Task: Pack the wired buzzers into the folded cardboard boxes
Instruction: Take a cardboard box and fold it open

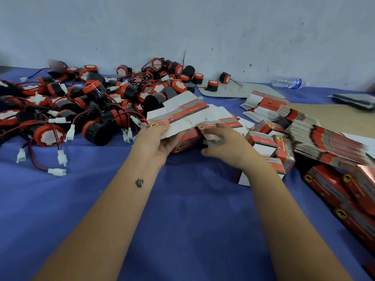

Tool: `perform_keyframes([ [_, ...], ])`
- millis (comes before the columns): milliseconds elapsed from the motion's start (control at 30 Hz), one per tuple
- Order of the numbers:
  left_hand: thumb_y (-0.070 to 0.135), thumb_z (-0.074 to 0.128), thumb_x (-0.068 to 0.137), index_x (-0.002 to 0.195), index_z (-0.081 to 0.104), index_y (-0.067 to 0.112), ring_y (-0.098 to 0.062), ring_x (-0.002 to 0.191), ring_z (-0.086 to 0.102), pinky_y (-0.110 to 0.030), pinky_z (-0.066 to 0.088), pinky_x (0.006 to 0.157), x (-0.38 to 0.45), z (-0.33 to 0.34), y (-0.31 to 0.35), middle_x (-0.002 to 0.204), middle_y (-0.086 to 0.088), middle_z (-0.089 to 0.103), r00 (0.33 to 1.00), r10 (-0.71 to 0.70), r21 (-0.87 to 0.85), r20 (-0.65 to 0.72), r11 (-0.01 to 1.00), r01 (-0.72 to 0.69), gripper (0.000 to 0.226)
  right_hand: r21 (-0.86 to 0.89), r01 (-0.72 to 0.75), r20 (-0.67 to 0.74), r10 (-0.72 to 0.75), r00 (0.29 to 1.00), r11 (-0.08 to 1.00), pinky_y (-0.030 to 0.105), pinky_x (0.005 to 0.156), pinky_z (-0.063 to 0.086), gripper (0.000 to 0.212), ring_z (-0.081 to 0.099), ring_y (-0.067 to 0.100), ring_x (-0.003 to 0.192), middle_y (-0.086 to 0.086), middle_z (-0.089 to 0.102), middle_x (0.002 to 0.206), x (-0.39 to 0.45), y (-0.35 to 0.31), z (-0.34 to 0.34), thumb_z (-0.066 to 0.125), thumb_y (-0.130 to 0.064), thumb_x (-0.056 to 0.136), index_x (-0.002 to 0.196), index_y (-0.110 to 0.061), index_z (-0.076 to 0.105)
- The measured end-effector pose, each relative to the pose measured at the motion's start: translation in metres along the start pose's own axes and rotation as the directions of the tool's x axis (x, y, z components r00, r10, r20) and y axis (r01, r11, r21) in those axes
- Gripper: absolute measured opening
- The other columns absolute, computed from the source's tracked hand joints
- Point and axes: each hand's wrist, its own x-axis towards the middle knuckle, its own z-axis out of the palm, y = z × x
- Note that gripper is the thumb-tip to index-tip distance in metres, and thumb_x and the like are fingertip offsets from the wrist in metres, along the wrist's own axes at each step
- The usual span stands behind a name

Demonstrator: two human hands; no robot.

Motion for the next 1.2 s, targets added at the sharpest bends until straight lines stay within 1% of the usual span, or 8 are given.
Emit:
perform_keyframes([
  [67,0.003,0.058,0.096,0.118,0.057,0.007,-0.017,0.066,0.073,-0.026,0.056,0.049,0.0,0.001,-0.003,0.089,-0.009,0.072,1.0,0.019,-0.015,0.013,1.0,-0.019,0.023,0.039,0.019,-0.047,-0.017,0.999,0.999,0.042,0.108,0.037,0.051,0.044,0.019,0.13,-0.002,0.05,0.143,0.003,-0.009,0.005,0.072,-0.032,0.081,0.131,-0.032,0.059],
  [133,0.004,0.056,0.097,0.117,0.058,0.008,-0.016,0.067,0.074,-0.025,0.056,0.05,-0.002,-0.002,-0.008,0.093,-0.009,0.072,0.999,0.035,-0.006,0.03,0.999,-0.035,0.021,0.173,0.048,-0.089,-0.033,0.996,0.984,0.048,0.103,0.04,0.033,0.054,0.02,0.118,-0.002,0.065,0.121,0.003,-0.018,0.012,0.069,-0.029,0.083,0.116,-0.027,0.069],
  [300,0.006,0.056,0.098,0.132,0.051,0.005,-0.016,0.081,0.072,-0.024,0.056,0.053,-0.003,-0.006,-0.018,0.111,-0.011,0.068,0.993,0.115,0.075,-0.017,0.991,-0.113,0.034,0.272,0.035,-0.118,-0.003,0.993,0.962,0.031,0.08,0.049,0.018,0.062,0.009,0.082,-0.007,0.07,0.077,-0.011,-0.028,0.018,0.062,-0.028,0.086,0.074,-0.021,0.072],
  [500,0.006,0.059,0.096,0.113,0.048,0.017,-0.011,0.088,0.066,-0.026,0.057,0.053,-0.001,-0.01,-0.023,0.107,0.001,0.062,0.977,0.205,0.224,-0.056,0.956,-0.187,0.023,0.26,0.096,-0.116,-0.067,0.991,0.961,0.024,0.06,0.044,0.024,0.055,0.001,0.061,-0.017,0.062,0.063,-0.015,-0.021,-0.004,0.06,-0.02,0.086,0.064,-0.027,0.068],
  [733,0.01,0.062,0.095,0.103,0.062,0.021,-0.016,0.084,0.067,-0.024,0.054,0.051,-0.002,-0.027,0.007,0.097,-0.002,0.071,0.981,-0.016,0.635,0.195,0.764,-0.114,0.013,0.286,-0.034,-0.285,0.118,0.951,0.958,0.031,0.069,0.042,0.023,0.049,0.012,0.072,-0.008,0.056,0.079,0.026,0.002,0.008,0.047,-0.021,0.098,0.076,-0.026,0.056],
  [1000,0.013,0.064,0.093,0.112,0.07,0.01,-0.016,0.071,0.068,-0.027,0.05,0.058,-0.012,-0.05,0.073,0.097,-0.009,0.075,0.934,-0.261,0.895,0.243,0.431,-0.112,0.02,0.255,-0.208,-0.423,0.302,0.854,0.944,0.036,0.085,0.048,0.023,0.059,0.024,0.099,0.005,0.067,0.111,0.05,0.007,0.0,0.048,-0.02,0.097,0.105,-0.017,0.07],
  [1100,0.014,0.065,0.089,0.111,0.071,0.013,-0.019,0.077,0.069,-0.031,0.049,0.063,-0.02,-0.069,0.088,0.096,-0.01,0.076,0.937,-0.251,0.883,0.242,0.458,-0.106,0.023,0.073,-0.247,-0.419,0.255,0.871,0.966,0.035,0.092,0.042,0.034,0.053,0.028,0.116,0.01,0.059,0.129,0.047,-0.002,0.002,0.049,-0.017,0.094,0.125,-0.014,0.063],
  [1200,0.021,0.067,0.076,0.11,0.073,0.018,-0.023,0.084,0.067,-0.036,0.05,0.072,-0.029,-0.094,0.099,0.101,-0.012,0.075,0.95,-0.224,0.824,0.218,0.564,-0.056,0.035,-0.17,-0.092,-0.542,-0.016,0.84,0.981,0.039,0.098,0.036,0.036,0.042,0.03,0.124,0.012,0.049,0.133,0.03,-0.023,0.022,0.054,-0.019,0.092,0.127,-0.015,0.06],
])
